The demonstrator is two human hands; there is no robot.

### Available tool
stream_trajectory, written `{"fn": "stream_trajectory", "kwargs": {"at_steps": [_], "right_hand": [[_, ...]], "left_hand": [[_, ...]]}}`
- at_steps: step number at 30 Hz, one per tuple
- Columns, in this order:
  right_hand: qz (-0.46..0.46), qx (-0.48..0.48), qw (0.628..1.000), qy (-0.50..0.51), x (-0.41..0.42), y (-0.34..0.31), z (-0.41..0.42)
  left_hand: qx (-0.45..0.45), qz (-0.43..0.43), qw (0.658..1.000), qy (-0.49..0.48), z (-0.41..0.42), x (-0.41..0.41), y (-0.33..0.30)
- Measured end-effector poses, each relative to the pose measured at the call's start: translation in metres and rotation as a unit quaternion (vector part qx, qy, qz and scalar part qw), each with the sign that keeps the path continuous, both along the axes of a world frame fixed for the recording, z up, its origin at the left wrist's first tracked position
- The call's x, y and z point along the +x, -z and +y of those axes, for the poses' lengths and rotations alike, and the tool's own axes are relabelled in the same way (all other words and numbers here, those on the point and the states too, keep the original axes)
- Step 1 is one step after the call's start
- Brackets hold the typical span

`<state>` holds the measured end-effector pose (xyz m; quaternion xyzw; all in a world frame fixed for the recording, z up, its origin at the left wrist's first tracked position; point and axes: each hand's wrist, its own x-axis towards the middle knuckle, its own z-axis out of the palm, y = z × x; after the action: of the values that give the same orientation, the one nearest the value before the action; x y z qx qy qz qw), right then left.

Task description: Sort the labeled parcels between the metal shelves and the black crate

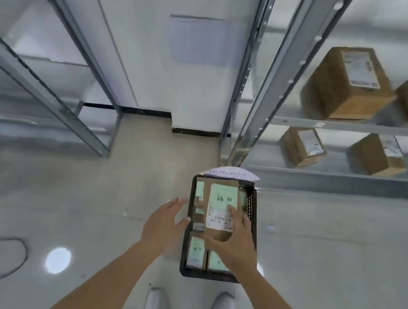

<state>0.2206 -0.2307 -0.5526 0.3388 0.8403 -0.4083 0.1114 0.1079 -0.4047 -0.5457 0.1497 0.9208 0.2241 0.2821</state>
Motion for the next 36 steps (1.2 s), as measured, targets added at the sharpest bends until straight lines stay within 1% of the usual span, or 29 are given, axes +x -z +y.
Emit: {"fn": "stream_trajectory", "kwargs": {"at_steps": [4, 9, 12, 16, 19, 23, 25, 30, 36], "right_hand": [[-0.039, -0.019, 0.999, -0.027, 0.021, 0.109, -0.020], [-0.078, -0.036, 0.996, -0.028, 0.013, 0.234, -0.026], [-0.095, -0.025, 0.995, -0.029, 0.007, 0.293, -0.030], [-0.117, -0.011, 0.992, -0.043, 0.002, 0.354, -0.036], [-0.116, -0.007, 0.992, -0.038, -0.003, 0.387, -0.039], [-0.091, 0.005, 0.996, -0.022, -0.014, 0.417, -0.040], [-0.094, 0.000, 0.995, -0.015, -0.018, 0.428, -0.044], [-0.112, -0.021, 0.993, -0.012, -0.023, 0.454, -0.054], [-0.139, -0.042, 0.988, -0.060, -0.021, 0.457, -0.043]], "left_hand": [[-0.022, -0.040, 0.999, 0.006, -0.007, 0.011, 0.107], [-0.049, -0.063, 0.997, 0.024, -0.016, 0.008, 0.223], [-0.055, -0.066, 0.996, 0.003, -0.023, 0.008, 0.277], [-0.052, -0.071, 0.996, -0.012, -0.032, 0.008, 0.332], [-0.064, -0.075, 0.995, 0.005, -0.037, 0.004, 0.364], [-0.073, -0.088, 0.993, -0.004, -0.043, 0.002, 0.394], [-0.080, -0.098, 0.992, -0.008, -0.048, 0.003, 0.404], [-0.085, -0.109, 0.990, -0.017, -0.051, 0.007, 0.416], [-0.093, -0.111, 0.989, -0.011, -0.046, 0.005, 0.418]]}}
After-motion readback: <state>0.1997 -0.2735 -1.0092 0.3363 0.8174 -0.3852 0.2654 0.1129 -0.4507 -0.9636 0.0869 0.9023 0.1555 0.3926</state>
